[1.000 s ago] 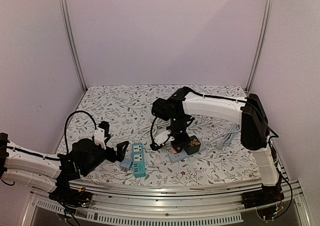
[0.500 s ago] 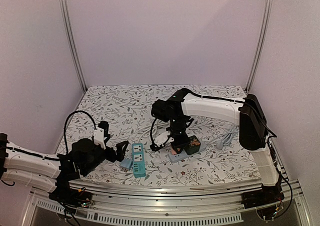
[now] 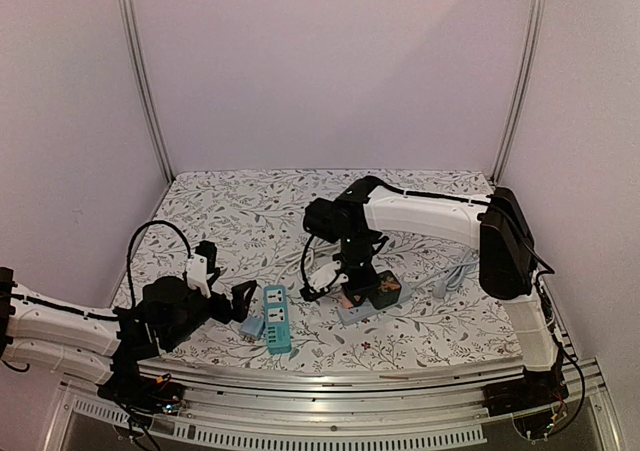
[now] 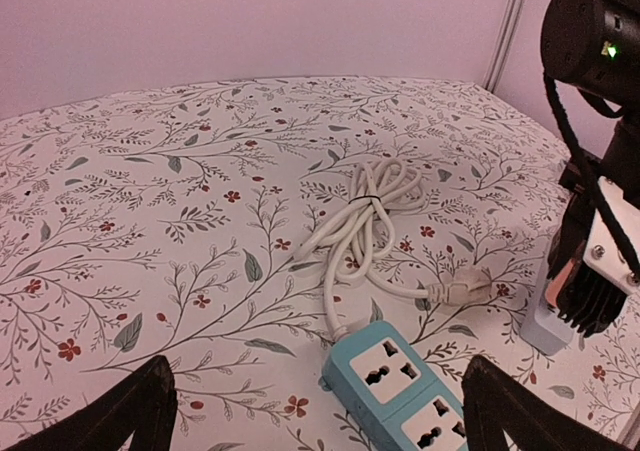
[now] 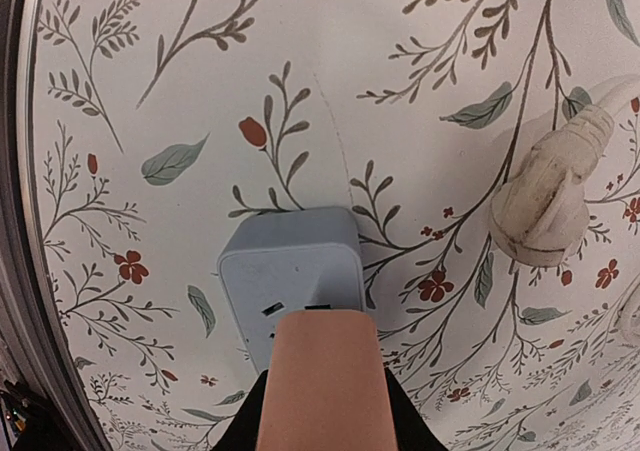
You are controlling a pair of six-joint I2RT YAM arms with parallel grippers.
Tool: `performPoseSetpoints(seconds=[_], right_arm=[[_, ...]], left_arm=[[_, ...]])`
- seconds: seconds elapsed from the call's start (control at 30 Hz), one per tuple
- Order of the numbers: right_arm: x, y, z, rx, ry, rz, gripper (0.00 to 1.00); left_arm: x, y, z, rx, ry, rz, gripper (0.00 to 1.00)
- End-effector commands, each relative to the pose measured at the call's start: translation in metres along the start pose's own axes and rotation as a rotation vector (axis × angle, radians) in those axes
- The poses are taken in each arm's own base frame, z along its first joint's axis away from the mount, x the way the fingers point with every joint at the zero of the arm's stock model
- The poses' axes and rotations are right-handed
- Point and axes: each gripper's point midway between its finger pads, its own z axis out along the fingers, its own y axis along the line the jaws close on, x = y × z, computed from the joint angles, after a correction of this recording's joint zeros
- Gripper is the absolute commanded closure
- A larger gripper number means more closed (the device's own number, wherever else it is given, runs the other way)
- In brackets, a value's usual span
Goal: Insert the plug
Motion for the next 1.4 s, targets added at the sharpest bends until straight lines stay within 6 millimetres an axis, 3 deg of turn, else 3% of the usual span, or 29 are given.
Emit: performPoseSetpoints(seconds=[0.0, 0.6, 0.9, 1.37], right_arm=[[-0.017, 0.002, 0.001, 0.002, -0.083, -0.003, 1.00], [-0.014, 0.006, 0.007, 0.010, -0.088, 0.000, 1.00], [-0.001, -0.001, 0.025, 0.067, 0.055, -0.014, 1.00], [-0.007, -0.014, 0.022, 0.114, 0.053, -0.107, 1.00]], left_arm=[[0.007, 0.004, -0.002, -0.011, 0.017, 0.006, 0.01], [0.007, 0.006, -0.002, -0.015, 0.015, 0.004, 0.01], [0.006, 0.007, -0.003, -0.018, 0.013, 0.002, 0.01], [0.006, 0.006, -0.004, -0.016, 0.013, 0.000, 0.01]])
